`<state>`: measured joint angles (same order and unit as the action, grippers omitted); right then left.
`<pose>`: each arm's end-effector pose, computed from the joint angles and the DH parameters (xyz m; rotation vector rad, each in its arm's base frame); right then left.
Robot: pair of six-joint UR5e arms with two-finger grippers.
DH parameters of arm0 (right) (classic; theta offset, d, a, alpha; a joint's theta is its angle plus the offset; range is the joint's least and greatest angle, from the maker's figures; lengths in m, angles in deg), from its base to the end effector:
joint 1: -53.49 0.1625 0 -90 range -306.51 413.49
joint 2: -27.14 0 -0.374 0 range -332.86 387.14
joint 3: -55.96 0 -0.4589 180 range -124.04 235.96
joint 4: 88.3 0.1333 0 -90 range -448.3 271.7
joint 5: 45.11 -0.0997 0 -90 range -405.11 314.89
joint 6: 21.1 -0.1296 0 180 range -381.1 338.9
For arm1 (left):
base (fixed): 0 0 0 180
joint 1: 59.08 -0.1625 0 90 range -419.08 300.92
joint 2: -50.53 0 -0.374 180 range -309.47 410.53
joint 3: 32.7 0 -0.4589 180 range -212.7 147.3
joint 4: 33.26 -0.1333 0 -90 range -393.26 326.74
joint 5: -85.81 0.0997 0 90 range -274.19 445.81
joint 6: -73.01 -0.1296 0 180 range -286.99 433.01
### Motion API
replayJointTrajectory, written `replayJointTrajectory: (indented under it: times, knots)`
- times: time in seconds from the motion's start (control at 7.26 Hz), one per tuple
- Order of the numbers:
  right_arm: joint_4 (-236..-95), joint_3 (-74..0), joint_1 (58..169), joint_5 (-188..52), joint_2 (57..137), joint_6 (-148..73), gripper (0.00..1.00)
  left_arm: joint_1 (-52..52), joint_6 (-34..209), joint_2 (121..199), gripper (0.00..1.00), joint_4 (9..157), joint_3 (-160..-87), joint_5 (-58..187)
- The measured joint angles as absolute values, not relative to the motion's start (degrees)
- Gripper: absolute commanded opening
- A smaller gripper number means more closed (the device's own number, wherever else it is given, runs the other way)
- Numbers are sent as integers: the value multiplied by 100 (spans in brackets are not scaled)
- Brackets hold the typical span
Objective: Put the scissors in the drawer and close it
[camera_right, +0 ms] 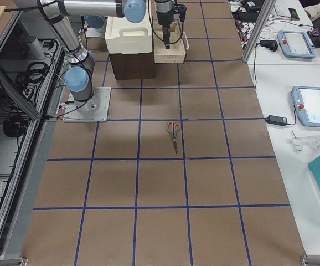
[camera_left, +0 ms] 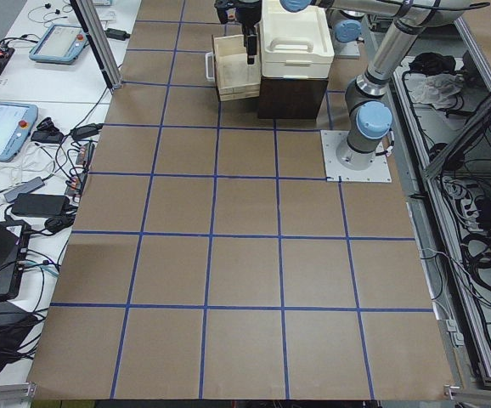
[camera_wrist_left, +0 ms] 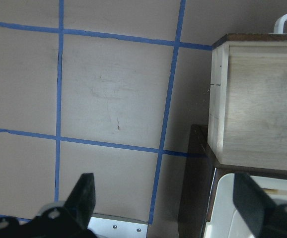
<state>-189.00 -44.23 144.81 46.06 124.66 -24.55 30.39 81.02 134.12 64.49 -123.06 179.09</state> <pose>0.1427 -0.5231 0.3975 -0.0602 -3.1187 0.2201 -0.1212 -0.5116 0.4502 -0.2282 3.0738 0.0399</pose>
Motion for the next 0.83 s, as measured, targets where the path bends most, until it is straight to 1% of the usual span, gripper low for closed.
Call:
replayJointTrajectory:
  times: [0.83]
  knots:
    - [-18881,-4415,14472,4559,12481,-2467,100,3048,8172,13446,100,6512,-12311,17947]
